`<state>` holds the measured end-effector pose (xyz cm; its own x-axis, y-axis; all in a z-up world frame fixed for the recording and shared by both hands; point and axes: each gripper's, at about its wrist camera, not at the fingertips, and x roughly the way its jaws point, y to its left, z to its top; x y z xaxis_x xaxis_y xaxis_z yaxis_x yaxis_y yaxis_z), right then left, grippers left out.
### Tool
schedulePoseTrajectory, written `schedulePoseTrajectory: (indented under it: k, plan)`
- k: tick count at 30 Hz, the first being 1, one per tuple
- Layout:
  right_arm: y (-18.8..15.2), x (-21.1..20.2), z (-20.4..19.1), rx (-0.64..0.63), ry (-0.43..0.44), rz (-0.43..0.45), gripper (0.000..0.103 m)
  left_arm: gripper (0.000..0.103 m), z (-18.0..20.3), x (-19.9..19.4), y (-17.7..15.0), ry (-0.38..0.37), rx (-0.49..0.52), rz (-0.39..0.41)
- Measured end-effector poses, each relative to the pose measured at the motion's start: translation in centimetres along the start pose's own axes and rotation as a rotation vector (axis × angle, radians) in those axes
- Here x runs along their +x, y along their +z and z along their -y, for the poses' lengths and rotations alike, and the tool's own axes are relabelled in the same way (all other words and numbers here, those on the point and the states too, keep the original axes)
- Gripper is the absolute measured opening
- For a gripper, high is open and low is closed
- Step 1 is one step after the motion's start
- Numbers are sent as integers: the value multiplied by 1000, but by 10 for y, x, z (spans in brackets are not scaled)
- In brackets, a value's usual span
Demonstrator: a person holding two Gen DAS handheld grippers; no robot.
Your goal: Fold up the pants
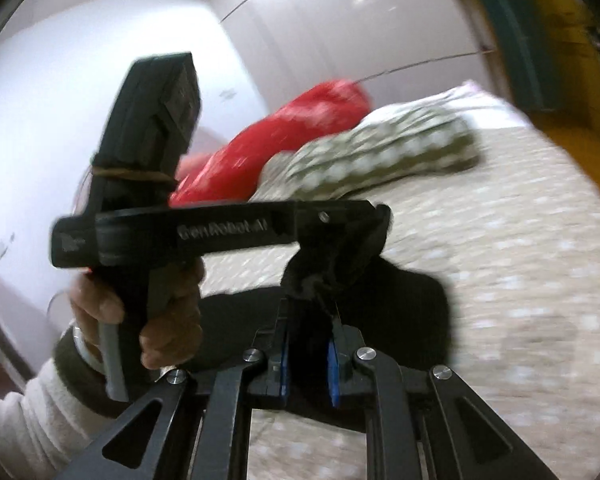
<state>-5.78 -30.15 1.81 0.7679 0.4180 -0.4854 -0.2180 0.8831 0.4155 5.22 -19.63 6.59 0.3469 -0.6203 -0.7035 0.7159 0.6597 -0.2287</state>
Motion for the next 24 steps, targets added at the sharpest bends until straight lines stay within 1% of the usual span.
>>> schedulePoseTrajectory:
  k: [1,2,3,4,5,6,9,10,11,12,13,14,15,16,17,18,19,21,23,24]
  plan:
    - [-5,20,-7,-3,21,-31,15,14,-16,-4,-10,29,-39,-7]
    - [-10,37,-11,-1,36,-59,18,19,-34,-8,-22,58,-89,-18]
    - [-17,60,-15,7,49,-113,25,25,-49,-12,-34,76,-136,-27]
    - [-24,81,-17,17,58,-187,42,36,-62,-15,-45,83,-185,-34]
    - [-31,98,-17,29,71,-271,44,42,-72,-18,-55,89,-231,-36]
    - [-34,98,-18,29,84,-284,44,42,-78,-21,-63,99,-261,-35]
    - [-19,59,-21,-20,140,-198,44,42,-77,-31,-79,125,-271,-9]
    - [-12,42,-17,-26,120,-153,44,44,-75,-34,-81,128,-268,0]
    - [-5,27,-10,-23,78,-105,44,45,-71,-36,-83,128,-265,11]
    - [2,15,0,-12,23,-62,44,45,-64,-37,-86,127,-264,24]
    - [6,10,10,-2,-27,-42,44,45,-58,-36,-89,125,-264,28]
    - [11,11,22,7,-97,-45,43,45,-54,-34,-91,126,-261,24]
    - [13,16,28,10,-142,-64,36,45,-50,-30,-93,137,-258,20]
    - [14,23,36,16,-196,-89,31,45,-46,-27,-95,159,-258,19]
    - [14,32,42,20,-235,-110,29,45,-42,-22,-97,193,-260,14]
    - [13,34,48,20,-243,-121,25,45,-39,-17,-99,232,-260,1]
    - [10,42,52,19,-246,-137,23,45,-39,-11,-101,271,-263,-13]
    - [6,60,52,1,-296,-155,23,46,-41,0,-106,321,-278,-38]
    - [-1,78,52,-33,-317,-188,23,46,-48,14,-113,343,-300,-77]
    - [-5,84,52,-48,-331,-205,23,47,-50,15,-115,344,-307,-60]
